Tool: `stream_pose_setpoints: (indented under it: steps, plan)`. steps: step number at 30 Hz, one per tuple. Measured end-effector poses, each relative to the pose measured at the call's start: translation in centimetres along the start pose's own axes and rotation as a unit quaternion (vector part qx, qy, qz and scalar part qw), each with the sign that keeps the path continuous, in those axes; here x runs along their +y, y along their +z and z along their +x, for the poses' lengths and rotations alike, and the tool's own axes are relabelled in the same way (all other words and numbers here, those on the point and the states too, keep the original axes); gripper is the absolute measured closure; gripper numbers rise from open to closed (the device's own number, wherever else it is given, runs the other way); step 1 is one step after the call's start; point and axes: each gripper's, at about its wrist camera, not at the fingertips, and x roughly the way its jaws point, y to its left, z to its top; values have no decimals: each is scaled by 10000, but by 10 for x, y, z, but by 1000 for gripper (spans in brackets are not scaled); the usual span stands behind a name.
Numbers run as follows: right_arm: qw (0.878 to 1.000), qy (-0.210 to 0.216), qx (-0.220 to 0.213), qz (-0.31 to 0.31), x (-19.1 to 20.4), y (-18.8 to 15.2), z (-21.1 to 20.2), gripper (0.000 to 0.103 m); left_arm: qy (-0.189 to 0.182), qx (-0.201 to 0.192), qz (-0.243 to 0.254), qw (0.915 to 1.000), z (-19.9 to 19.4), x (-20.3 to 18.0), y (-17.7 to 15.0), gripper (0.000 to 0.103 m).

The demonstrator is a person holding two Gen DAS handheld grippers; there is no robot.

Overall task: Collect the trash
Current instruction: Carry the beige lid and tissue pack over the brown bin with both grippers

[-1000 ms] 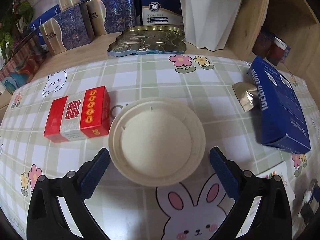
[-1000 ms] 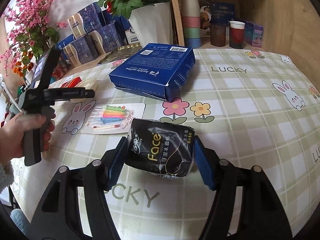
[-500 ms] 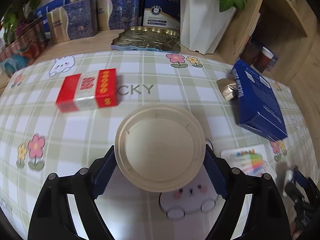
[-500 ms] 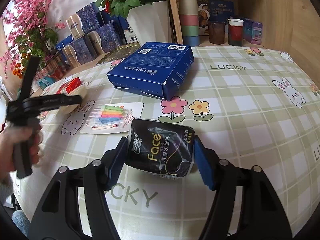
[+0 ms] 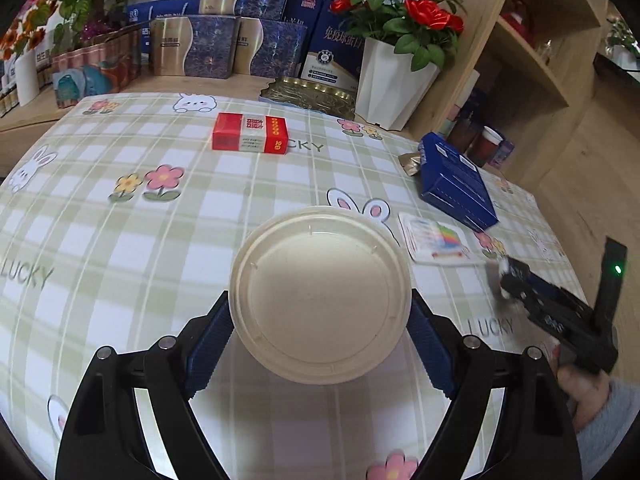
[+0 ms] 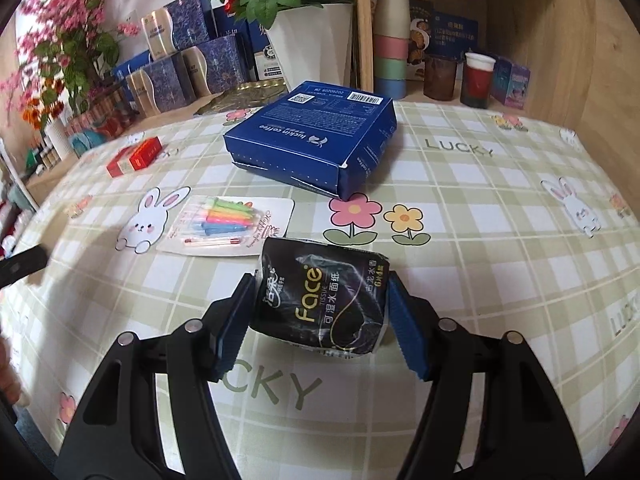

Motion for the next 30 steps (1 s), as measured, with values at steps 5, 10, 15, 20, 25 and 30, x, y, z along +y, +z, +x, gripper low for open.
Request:
stream_pose_setpoints:
  steps: [5,10,15,20,25,30]
  plan:
    - [10000,37,1,37,13,-12,-24,38,-79,-30,174,9998,-29,-1,-25,21]
    - [9997,228,-4,113,30,-31,-55,38,-234,-78,297,9993,-56,-4,-42,21]
    - [9989,401,69,-236,50,-49,-83,38,-315,-97,286,9990,-83,-5,-64,21]
    - [9972,687,123,-285,61,-72,-108,38,-277,-54,259,9993,-105,-4,-88,21]
    - [9937,968,282,-481,74,-101,-124,38,-254,-9,221,9994,-122,-8,-108,21]
    - [9879,1319,437,-682,87,-131,-141,38,-220,-65,200,9995,-141,-14,-125,21]
